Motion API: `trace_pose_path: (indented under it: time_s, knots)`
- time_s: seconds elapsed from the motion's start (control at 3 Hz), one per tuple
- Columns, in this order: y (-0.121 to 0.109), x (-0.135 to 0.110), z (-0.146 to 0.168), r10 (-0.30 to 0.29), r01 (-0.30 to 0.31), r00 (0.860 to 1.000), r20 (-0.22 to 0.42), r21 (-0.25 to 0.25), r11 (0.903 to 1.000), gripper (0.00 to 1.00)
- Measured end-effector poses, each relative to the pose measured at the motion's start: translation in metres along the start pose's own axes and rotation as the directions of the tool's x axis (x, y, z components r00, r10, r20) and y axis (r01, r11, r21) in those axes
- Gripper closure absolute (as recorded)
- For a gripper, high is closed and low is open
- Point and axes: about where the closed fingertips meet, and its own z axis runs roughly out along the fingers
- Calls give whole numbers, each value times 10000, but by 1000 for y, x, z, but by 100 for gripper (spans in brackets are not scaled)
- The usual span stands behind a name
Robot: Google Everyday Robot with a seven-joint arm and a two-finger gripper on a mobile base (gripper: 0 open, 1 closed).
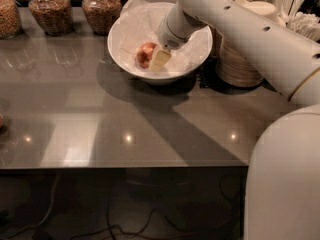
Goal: Pick apple from white bowl
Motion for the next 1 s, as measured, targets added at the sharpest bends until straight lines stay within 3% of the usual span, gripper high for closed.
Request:
trace_pose_path:
  time_s: [0.33, 1.0]
  knots:
    - [0, -3, 14, 14, -13, 10000, 88, -150, 9999, 28]
    - [3, -5, 20, 40, -38, 10000, 44, -313, 9995, 71]
